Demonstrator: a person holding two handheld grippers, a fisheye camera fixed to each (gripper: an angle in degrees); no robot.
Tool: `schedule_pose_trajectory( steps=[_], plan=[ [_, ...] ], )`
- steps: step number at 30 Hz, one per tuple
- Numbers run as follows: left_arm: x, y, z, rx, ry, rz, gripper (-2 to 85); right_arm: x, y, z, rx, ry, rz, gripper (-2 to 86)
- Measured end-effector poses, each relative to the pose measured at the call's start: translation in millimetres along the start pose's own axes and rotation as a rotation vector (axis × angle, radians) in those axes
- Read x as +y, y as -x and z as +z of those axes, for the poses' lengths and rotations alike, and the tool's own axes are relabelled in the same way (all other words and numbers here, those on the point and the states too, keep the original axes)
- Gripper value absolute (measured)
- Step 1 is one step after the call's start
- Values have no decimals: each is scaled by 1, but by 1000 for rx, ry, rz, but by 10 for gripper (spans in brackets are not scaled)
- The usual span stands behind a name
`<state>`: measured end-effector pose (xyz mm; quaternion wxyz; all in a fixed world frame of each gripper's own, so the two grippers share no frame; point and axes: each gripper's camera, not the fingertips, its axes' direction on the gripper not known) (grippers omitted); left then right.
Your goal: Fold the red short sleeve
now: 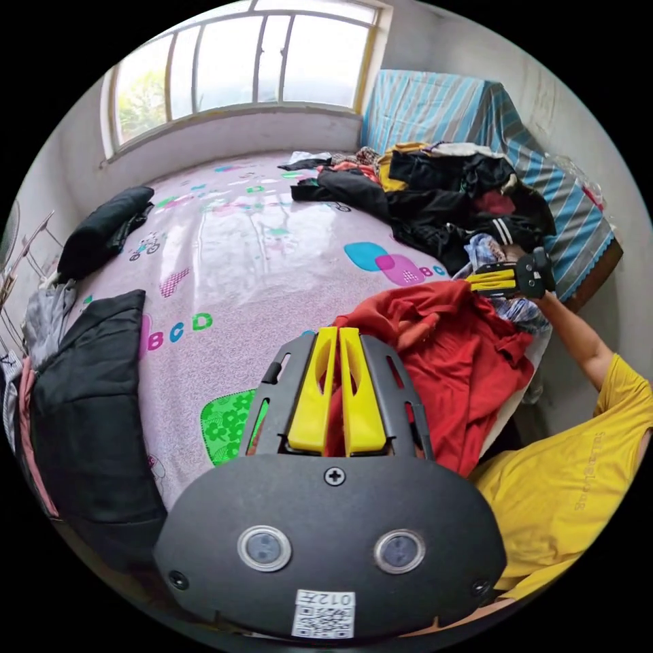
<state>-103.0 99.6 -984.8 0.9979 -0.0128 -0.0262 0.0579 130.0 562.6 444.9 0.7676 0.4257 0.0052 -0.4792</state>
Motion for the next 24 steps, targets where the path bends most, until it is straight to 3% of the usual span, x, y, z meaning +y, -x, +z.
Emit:
schedule_pose_trajectory(
  steps=[7,12,24],
  plan=[
    [56,56,-94,-8,-146,-70,-2,55,-58,-106,-52,-176,257,17],
    [100,69,-190,-32,-309,-69,-2,113,-87,-229,-77,-451,382,15],
    [228,6,-458,-210,-773,68,-2,206,-47,-477,131,-895,326,13]
  ],
)
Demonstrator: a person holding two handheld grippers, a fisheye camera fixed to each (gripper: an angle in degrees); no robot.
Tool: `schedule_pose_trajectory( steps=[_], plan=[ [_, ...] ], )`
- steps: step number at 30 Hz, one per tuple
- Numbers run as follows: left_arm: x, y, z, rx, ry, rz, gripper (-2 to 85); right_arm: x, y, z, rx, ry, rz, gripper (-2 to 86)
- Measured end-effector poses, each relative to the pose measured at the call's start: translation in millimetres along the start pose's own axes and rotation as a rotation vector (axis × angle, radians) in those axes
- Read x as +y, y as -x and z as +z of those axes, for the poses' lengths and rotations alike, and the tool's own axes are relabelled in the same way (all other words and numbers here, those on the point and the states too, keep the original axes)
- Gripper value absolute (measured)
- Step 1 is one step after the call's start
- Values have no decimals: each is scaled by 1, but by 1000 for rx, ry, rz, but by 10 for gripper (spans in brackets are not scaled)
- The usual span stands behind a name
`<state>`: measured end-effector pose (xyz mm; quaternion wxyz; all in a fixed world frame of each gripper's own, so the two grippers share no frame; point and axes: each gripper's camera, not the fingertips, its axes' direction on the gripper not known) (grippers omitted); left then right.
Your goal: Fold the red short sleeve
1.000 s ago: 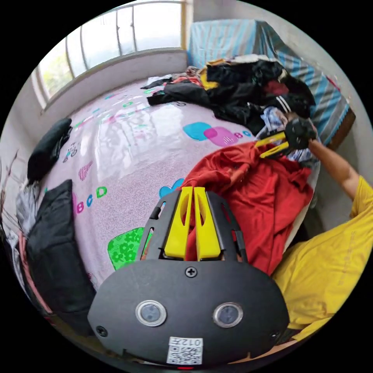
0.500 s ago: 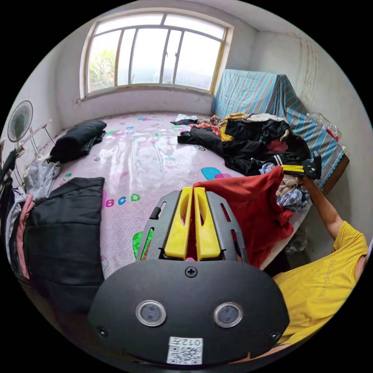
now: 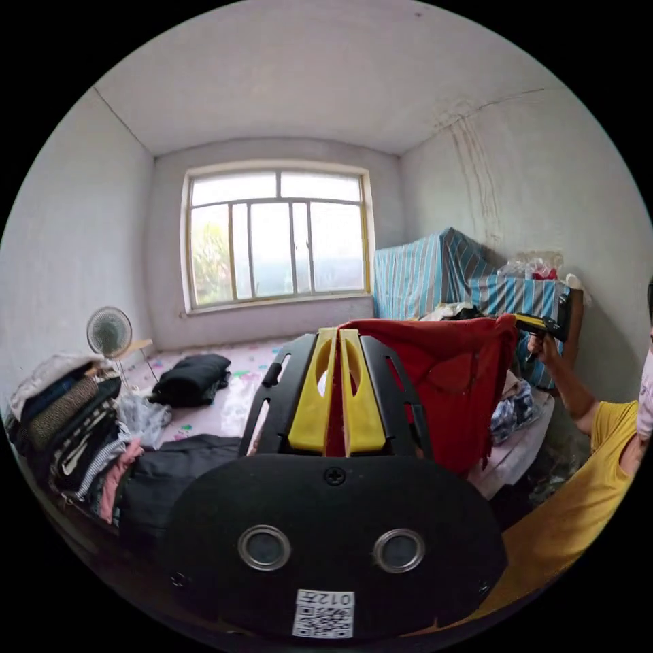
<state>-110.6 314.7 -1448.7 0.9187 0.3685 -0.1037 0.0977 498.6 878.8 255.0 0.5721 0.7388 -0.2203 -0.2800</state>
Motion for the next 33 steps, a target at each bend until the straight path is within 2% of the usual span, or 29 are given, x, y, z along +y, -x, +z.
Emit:
schedule_pose_trajectory(
  steps=[2,11,18,22,27,31,33],
  plan=[
    [-6,-13,-55,-41,-97,32,-3,-8,4,-26,-9,-58,5,13],
    [31,-62,-207,-225,-284,79,-3,6,33,-137,-56,-264,-8,10],
    [39,-94,-257,-335,-326,164,-3,15,26,-183,-43,-398,-8,8],
    [36,-81,-233,-345,-279,162,-3,12,11,-163,-47,-375,5,7],
    [24,-30,-148,-305,-186,100,-2,2,-41,-76,-61,-277,57,7],
    [2,36,-10,-232,-36,28,-2,-1,-92,22,-25,-160,100,9],
    [-3,65,67,-227,83,10,-2,9,-136,104,-32,-54,180,12]
  ],
)
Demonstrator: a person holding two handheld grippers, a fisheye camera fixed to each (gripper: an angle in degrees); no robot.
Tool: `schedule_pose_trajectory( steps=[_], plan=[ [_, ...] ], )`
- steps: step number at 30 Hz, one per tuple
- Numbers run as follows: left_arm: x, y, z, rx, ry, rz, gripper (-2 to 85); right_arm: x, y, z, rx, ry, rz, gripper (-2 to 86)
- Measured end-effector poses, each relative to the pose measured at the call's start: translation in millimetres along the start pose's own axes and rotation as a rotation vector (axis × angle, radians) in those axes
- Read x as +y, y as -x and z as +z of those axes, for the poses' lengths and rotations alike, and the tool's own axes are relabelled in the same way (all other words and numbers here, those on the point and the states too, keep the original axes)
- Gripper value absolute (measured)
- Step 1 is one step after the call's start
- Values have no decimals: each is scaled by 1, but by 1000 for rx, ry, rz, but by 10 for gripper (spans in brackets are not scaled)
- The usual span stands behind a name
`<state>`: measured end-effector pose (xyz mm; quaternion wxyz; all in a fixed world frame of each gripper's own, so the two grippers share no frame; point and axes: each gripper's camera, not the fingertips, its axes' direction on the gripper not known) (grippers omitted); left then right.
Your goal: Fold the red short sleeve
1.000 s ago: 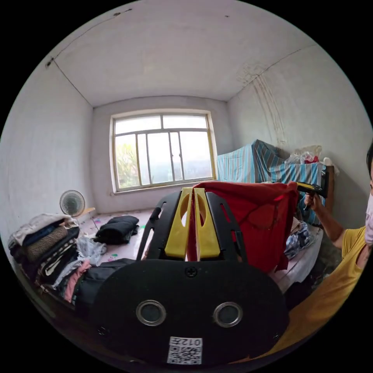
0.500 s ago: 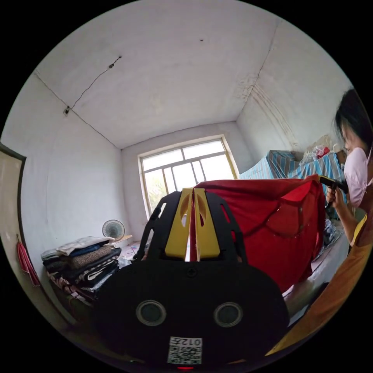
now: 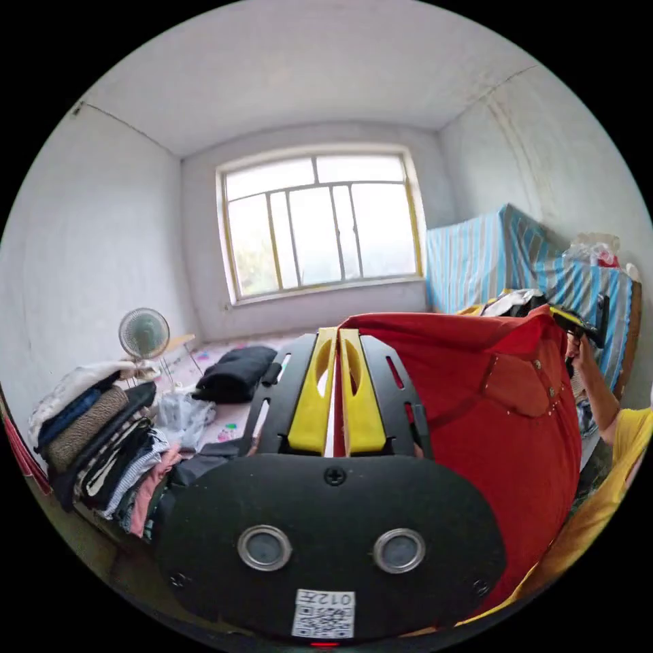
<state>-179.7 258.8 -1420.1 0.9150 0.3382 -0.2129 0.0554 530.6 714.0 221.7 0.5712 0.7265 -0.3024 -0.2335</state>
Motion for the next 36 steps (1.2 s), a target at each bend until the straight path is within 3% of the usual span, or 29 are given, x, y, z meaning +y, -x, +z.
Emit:
schedule_pose_trajectory(
  steps=[3,5,8,10,13,17,25,36],
  plan=[
    [4,18,145,56,187,-73,-1,30,-56,111,11,158,119,17],
    [36,34,264,138,403,-240,1,61,-84,180,14,279,187,20],
    [99,31,366,101,608,-390,3,125,-115,277,105,556,264,23],
    [131,20,389,27,655,-406,3,156,-123,296,171,604,286,24],
    [163,14,385,-23,630,-402,3,189,-122,291,148,618,266,25],
    [186,-4,335,84,576,-375,3,225,-109,254,60,674,214,24],
    [233,-149,215,223,705,-51,4,286,-54,132,-107,639,285,23],
    [274,-285,145,178,862,68,46,365,25,52,-161,697,285,48]
  ],
)
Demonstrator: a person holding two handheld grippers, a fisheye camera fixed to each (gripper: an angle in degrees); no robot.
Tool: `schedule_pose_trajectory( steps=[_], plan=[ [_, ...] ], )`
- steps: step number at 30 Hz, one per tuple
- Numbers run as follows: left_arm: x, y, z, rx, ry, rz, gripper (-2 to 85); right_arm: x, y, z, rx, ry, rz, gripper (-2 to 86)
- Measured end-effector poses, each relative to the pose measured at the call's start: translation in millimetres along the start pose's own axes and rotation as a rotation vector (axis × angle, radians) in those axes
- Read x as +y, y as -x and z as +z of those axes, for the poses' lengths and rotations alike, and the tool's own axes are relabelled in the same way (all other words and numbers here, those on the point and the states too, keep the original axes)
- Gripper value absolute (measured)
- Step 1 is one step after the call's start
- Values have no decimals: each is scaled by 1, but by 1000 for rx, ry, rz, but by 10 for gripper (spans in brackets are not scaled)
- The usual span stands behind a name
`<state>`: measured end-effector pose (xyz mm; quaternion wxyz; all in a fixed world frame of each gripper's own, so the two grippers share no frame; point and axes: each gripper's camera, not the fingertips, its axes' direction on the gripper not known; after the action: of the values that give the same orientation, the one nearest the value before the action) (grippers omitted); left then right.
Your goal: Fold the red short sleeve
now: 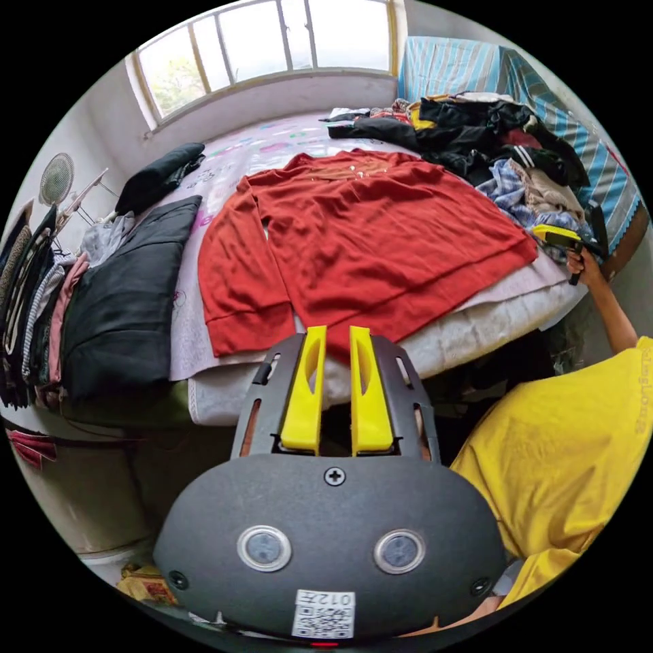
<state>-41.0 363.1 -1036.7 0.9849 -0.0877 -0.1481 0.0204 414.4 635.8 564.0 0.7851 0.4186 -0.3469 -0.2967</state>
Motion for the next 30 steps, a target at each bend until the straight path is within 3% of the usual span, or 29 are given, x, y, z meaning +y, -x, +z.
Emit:
schedule_pose_trajectory(
  steps=[5,13,17,20,25,30],
  plan=[
    [12,-54,-5,-156,90,63,80,19,32,15,106,49,-111,65],
    [4,-106,-29,-188,11,49,65,30,43,29,98,64,-95,64],
    [-1,-123,-36,-183,63,107,18,36,37,28,68,36,-41,49],
    [7,-111,-78,-211,-18,12,6,40,34,21,86,8,0,38],
    [26,-93,-114,-219,-52,-96,9,44,28,25,73,12,55,50],
    [34,-130,-110,-180,-46,-16,54,49,40,42,57,67,48,78]
  ],
)
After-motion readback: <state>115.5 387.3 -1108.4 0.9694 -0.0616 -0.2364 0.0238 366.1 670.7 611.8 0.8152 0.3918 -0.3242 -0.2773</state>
